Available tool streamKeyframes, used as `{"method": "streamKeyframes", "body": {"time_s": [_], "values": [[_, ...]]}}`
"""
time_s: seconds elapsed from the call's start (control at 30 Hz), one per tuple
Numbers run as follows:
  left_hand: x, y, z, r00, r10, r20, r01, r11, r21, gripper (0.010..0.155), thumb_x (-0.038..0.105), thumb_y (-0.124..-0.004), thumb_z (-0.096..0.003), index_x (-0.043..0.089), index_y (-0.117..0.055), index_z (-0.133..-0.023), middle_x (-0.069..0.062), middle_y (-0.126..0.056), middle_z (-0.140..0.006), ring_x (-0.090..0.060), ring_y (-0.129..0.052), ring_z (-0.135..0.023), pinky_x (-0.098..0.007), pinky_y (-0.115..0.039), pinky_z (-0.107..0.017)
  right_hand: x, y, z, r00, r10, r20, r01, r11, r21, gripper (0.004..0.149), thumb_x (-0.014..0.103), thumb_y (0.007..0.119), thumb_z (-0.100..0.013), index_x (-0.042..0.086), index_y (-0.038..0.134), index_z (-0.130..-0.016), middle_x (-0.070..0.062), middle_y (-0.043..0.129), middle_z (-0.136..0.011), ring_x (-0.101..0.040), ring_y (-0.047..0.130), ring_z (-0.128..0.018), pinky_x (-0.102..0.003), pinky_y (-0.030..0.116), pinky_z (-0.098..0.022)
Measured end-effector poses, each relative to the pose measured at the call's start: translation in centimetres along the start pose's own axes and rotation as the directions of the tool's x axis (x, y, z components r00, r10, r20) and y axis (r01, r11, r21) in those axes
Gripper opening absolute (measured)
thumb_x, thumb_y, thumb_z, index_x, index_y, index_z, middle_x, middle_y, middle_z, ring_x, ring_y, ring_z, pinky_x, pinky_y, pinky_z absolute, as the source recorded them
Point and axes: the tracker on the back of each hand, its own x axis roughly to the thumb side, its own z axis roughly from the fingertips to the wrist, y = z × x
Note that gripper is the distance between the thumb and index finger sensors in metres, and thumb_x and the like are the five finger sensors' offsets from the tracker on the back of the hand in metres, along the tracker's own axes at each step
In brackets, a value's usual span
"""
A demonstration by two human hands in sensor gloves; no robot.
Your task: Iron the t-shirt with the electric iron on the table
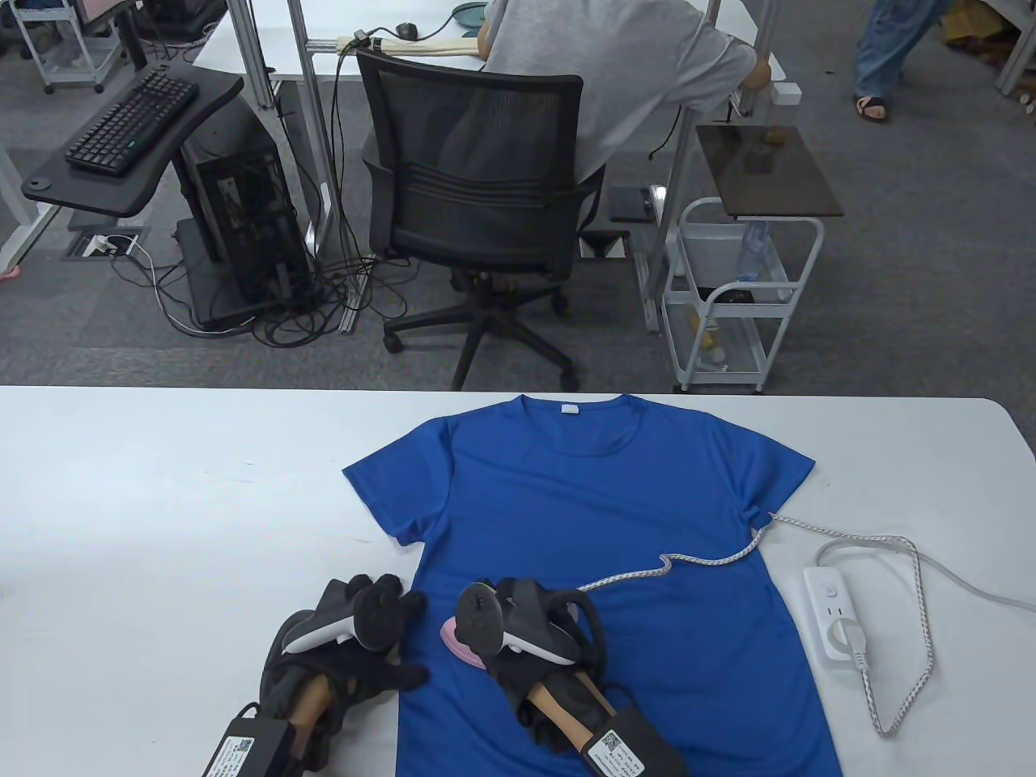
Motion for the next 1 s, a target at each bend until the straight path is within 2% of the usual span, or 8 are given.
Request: {"method": "streamKeyframes", "body": {"time_s": [0.13,0.33,0.53,0.67,0.83,1.0], "values": [[0.0,0.0,0.0,1.0,0.003,0.001,-0.003,1.0,0.002,0.091,0.07,-0.058,-0.0422,0.037,-0.004,-0.108,-0.003,0.007,-0.113,-0.042,0.004,-0.102,-0.062,-0.012,-0.068,0.2,0.0,0.4,0.999,-0.008,0.037,0.007,1.0,0.028,0.069,0.046,0.061,-0.044,0.008,0.062,-0.102,-0.019,0.08,-0.079,-0.039,0.085,-0.059,-0.06,0.072,-0.052],[-0.1,0.0,0.0,1.0,0.013,0.007,-0.013,1.0,-0.001,0.089,0.069,-0.058,-0.0433,0.037,-0.005,-0.108,-0.002,0.007,-0.113,-0.041,0.005,-0.102,-0.062,-0.011,-0.068,1.0,0.0,2.5,0.988,-0.021,0.15,0.006,0.995,0.102,0.069,0.045,0.062,-0.044,0.009,0.062,-0.102,-0.018,0.08,-0.08,-0.039,0.085,-0.061,-0.061,0.071,-0.053],[-0.2,0.0,0.1,1.0,0.009,0.006,-0.009,1.0,0.003,0.089,0.069,-0.058,-0.043,0.037,-0.005,-0.108,-0.002,0.006,-0.113,-0.041,0.004,-0.102,-0.062,-0.011,-0.069,2.1,-0.1,4.1,0.954,-0.044,0.296,-0.019,0.978,0.206,0.068,0.045,0.065,-0.043,0.009,0.063,-0.101,-0.018,0.08,-0.08,-0.04,0.085,-0.062,-0.061,0.071,-0.053],[-0.2,0.0,0.1,1.0,0.0,0.004,0.0,1.0,0.005,0.089,0.069,-0.057,-0.0425,0.038,-0.005,-0.108,-0.002,0.006,-0.113,-0.041,0.004,-0.103,-0.061,-0.012,-0.069,2.9,-0.1,4.5,0.929,-0.049,0.367,-0.038,0.973,0.227,0.068,0.045,0.066,-0.043,0.009,0.064,-0.101,-0.018,0.081,-0.08,-0.04,0.086,-0.062,-0.061,0.072,-0.054],[-0.6,0.2,0.2,0.999,0.03,0.022,-0.03,1.0,0.006,0.087,0.067,-0.057,-0.0442,0.037,-0.007,-0.108,-0.001,0.004,-0.114,-0.039,0.003,-0.103,-0.06,-0.012,-0.069,3.2,-0.1,4.4,0.935,-0.045,0.352,-0.031,0.978,0.206,0.068,0.046,0.066,-0.043,0.009,0.065,-0.101,-0.018,0.082,-0.08,-0.039,0.087,-0.061,-0.06,0.073,-0.053],[-0.8,0.2,0.2,0.997,0.07,0.029,-0.07,0.997,0.013,0.082,0.061,-0.059,-0.0461,0.039,-0.011,-0.109,0.0,0.002,-0.114,-0.037,0.003,-0.103,-0.058,-0.011,-0.069,3.9,0.1,3.5,0.957,-0.022,0.288,-0.025,0.987,0.159,0.069,0.046,0.065,-0.043,0.01,0.064,-0.101,-0.017,0.082,-0.08,-0.038,0.087,-0.061,-0.06,0.073,-0.053]]}}
